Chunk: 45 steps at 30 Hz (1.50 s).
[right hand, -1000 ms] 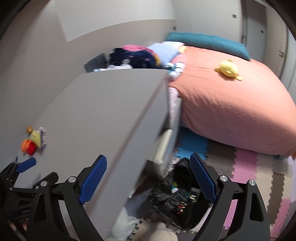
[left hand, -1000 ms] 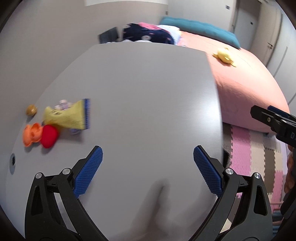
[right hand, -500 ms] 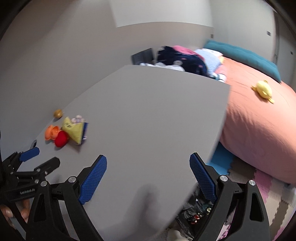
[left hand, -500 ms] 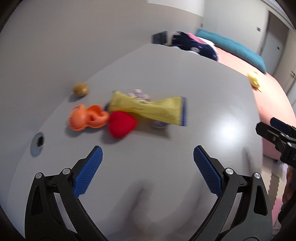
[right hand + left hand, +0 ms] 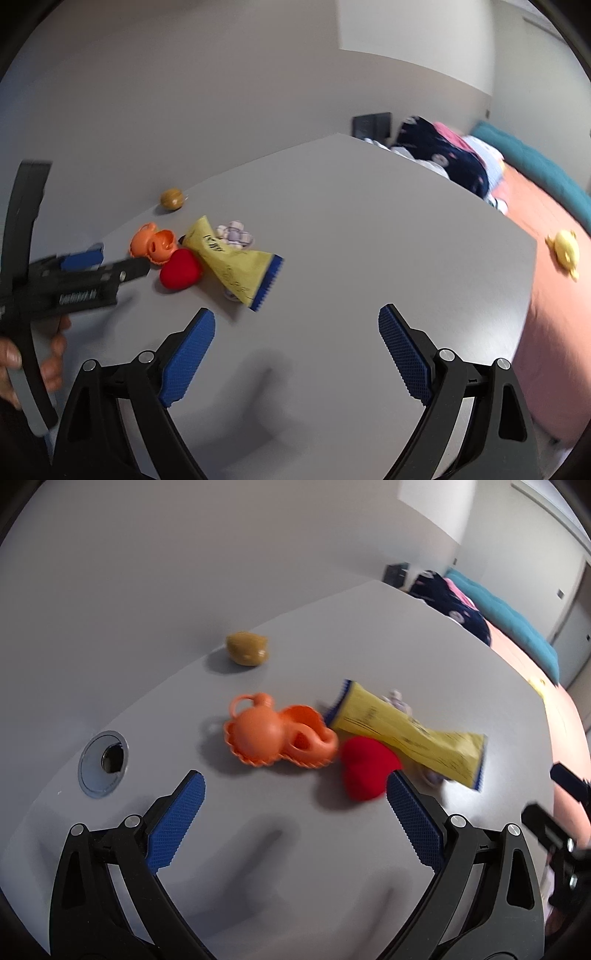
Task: Collect trash
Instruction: 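Grasp the orange toy with the left tool while the right tool grasps the yellow packet, then carry the orange toy and yellow packet over to the black trash bag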
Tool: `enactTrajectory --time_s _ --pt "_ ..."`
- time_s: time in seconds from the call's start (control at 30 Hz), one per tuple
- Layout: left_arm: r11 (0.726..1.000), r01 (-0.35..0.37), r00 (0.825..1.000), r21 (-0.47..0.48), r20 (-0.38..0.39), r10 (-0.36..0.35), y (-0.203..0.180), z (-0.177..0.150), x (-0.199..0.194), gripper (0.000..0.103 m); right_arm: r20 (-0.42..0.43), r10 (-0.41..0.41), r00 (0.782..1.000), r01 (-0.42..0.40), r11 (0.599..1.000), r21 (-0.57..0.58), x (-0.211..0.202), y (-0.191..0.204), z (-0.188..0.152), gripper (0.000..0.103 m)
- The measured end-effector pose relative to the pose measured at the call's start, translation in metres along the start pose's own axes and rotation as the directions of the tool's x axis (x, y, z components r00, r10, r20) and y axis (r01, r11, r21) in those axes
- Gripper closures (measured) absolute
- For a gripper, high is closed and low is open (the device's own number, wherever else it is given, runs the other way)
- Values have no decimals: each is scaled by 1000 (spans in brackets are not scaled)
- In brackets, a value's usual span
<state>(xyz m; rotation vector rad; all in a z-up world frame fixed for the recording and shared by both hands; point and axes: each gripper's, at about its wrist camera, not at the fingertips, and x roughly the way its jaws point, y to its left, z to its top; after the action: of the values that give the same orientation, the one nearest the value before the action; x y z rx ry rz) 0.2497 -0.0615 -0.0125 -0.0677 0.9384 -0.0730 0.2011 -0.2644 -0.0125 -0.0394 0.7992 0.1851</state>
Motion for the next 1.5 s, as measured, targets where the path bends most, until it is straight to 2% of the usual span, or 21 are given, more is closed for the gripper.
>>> enactTrajectory --time_s 0.27,0.57,0.73,0.77,0.8,0.83,0.87,0.9,0.93,1.03,1.07,1.17,1.2,1.4,1.47,1.5 --pt "997 22 999 -75 -25 -24 21 13 31 8 8 -9 1000 10 995 -99 14 25 14 12" --pt "998 20 998 -66 -52 -24 25 25 52 8 11 -2 1000 4 979 -205 37 56 30 12" --pt "999 -12 999 -37 -41 10 23 24 54 8 -2 -2 1000 1 967 -254 54 71 33 12" --pt "999 -7 999 -34 -35 6 23 23 53 11 -6 -6 1000 4 964 -265 58 74 35 12" --pt "999 -1 1000 -32 -29 0 23 23 51 20 -8 -11 1000 8 962 -274 61 76 35 13" --pt "999 9 1000 -33 -22 -9 23 23 50 27 -12 -13 1000 9 958 -286 64 79 36 16" --pt "999 34 999 -40 -16 -34 24 24 47 42 -16 -14 1000 9 956 -293 66 80 37 18" --pt "998 46 999 -46 -15 -47 25 24 45 43 -19 -16 1000 10 955 -297 69 80 38 19" --pt "998 49 999 -46 -14 -50 26 24 45 44 -29 -18 999 9 955 -298 72 80 39 27" --pt "996 72 997 -61 0 -72 30 24 42 47 -60 -20 998 2 959 -284 80 76 41 37" --pt "994 87 996 -69 6 -86 32 24 40 50 -67 -18 998 -1 961 -278 82 75 41 42" --pt "988 134 991 -75 27 -133 36 26 32 66 -85 -13 996 -10 965 -262 86 70 41 44" --pt "987 141 990 -76 29 -139 36 25 30 69 -91 -13 996 -11 966 -258 88 69 41 44" --pt "988 150 988 -35 34 -148 27 23 29 69 -107 -25 994 -5 963 -270 95 70 36 53" --pt "988 156 987 -16 35 -156 21 22 29 69 -94 -15 995 -9 966 -258 93 69 37 76" --pt "988 153 988 -9 39 -152 22 20 26 69 -89 -14 996 -9 968 -252 92 69 38 79"
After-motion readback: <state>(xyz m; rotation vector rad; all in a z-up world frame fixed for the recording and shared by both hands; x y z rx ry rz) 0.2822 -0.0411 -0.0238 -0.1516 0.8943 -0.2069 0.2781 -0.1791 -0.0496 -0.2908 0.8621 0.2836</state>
